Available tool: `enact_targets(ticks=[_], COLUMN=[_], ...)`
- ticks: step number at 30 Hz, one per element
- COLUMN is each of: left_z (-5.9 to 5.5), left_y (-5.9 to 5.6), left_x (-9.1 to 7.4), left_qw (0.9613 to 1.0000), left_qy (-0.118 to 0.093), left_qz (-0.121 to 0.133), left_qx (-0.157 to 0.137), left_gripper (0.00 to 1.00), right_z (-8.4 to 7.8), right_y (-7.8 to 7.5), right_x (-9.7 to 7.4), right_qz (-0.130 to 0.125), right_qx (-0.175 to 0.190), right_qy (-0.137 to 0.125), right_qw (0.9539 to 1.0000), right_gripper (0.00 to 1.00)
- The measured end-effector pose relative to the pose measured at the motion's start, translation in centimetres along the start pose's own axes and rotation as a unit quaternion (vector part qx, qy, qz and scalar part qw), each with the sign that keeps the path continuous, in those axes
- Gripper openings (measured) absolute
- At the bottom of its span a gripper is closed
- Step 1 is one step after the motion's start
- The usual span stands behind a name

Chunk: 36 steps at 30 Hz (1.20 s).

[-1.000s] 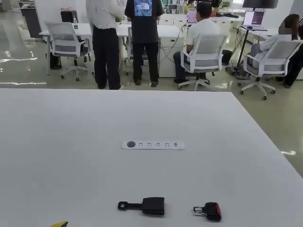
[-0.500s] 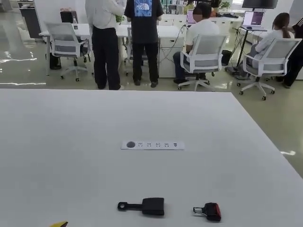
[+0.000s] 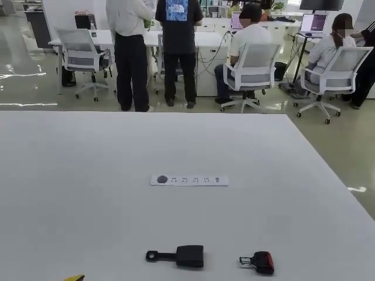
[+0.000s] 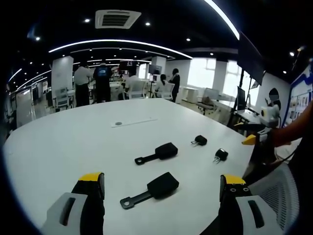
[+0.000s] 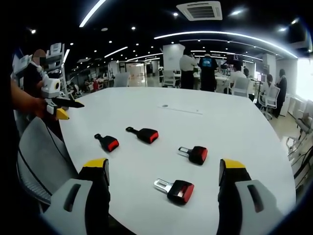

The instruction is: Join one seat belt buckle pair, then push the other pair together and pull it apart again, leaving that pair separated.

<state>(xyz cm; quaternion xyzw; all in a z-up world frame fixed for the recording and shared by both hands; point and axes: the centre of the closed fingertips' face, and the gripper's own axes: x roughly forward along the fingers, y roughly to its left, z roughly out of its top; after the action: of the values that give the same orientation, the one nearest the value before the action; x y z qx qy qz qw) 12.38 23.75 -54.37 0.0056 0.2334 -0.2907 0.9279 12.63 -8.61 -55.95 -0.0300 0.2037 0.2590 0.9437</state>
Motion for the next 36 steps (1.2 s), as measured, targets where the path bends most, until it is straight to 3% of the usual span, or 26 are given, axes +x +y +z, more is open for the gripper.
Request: enact_targets(ticks=[14, 26, 36], left_z=[-0.6, -1.5, -2.4], left_y=[-0.2, -0.3, -0.2], left_x=[0.0, 0.4, 2.1], left_qw=[1.0000, 0.9997, 0.9989], left_qy=[0.010, 0.025, 0.045], left_qz=[-0.002, -0.007, -0.013], left_qx=[0.000, -0.002, -0.005], left_gripper=[1.00, 0.99, 0.98], right_z=[-0.6, -1.7, -2.5], right_y=[0.2, 0.5, 0.2], right_x=[-0.1, 0.7, 1.5], right_qz=[0.007, 0.014, 0.019], right_qx=[0.002, 0.010, 0.017], right_qy=[0.010, 0.024, 0.038], right_qw=[0.9999, 0.9996, 0.9989], right_gripper=[0.91, 0.90, 0.88])
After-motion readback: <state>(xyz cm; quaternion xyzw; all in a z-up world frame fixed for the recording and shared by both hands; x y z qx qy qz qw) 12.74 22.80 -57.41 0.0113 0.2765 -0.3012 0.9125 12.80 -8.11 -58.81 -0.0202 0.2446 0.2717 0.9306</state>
